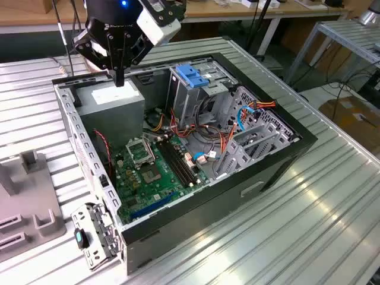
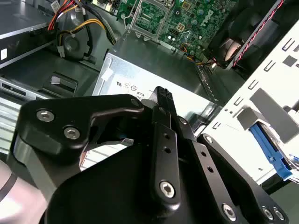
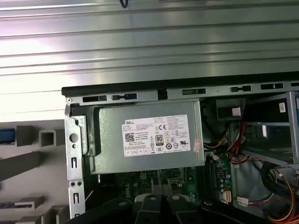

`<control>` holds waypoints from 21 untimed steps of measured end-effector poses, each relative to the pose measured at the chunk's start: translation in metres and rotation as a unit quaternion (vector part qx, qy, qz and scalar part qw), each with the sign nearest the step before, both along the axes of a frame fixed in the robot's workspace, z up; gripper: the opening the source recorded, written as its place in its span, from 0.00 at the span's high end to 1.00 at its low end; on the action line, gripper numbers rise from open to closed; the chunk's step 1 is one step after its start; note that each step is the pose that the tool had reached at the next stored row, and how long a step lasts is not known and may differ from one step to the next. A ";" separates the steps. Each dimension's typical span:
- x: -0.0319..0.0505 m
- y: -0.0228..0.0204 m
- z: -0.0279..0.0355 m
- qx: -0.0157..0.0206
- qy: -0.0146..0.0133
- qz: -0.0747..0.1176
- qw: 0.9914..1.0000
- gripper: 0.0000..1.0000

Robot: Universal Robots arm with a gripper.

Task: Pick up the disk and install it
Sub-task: 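Reach for the disk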

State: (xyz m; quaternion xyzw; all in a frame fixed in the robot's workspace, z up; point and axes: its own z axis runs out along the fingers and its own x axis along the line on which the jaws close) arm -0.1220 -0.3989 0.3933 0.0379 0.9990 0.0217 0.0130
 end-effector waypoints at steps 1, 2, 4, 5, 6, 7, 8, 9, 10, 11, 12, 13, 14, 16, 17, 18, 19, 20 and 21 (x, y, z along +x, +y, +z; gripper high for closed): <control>0.0000 0.0000 0.0000 0.000 0.000 0.000 1.000 0.89; 0.0000 0.0000 0.0000 0.000 0.000 0.000 1.000 0.89; 0.0000 0.0000 0.0000 0.000 0.000 0.000 1.000 0.89; -0.0002 0.0000 0.0000 0.000 0.000 0.000 1.000 0.89; -0.0004 0.0000 0.0000 0.000 0.000 0.000 1.000 0.89; -0.0010 0.0000 0.0000 0.000 0.000 0.000 1.000 0.89; -0.0012 0.0000 0.0000 0.000 0.000 0.000 1.000 0.89; -0.0015 0.0000 0.0000 0.000 0.000 0.000 1.000 0.89; -0.0022 0.0000 -0.0001 0.000 0.000 0.000 1.000 0.89; -0.0025 0.0000 0.0000 0.000 0.000 0.000 1.000 0.89; -0.0030 0.0000 0.0000 0.000 0.000 0.000 1.000 0.89; -0.0036 0.0000 0.0000 0.000 0.000 0.000 1.000 0.89; -0.0040 0.0000 0.0000 0.000 0.000 0.000 1.000 0.89; -0.0051 0.0000 0.0000 0.000 0.000 0.000 1.000 0.89; -0.0057 0.0000 0.0000 0.000 0.000 0.000 1.000 0.89; -0.0063 0.0000 0.0000 0.000 0.000 0.000 1.000 0.89; -0.0070 0.0000 0.0000 0.000 0.000 0.000 1.000 0.89; -0.0082 0.0000 0.0000 0.000 0.000 0.000 1.000 0.89; -0.0094 0.0000 0.0000 0.000 0.000 0.000 1.000 0.89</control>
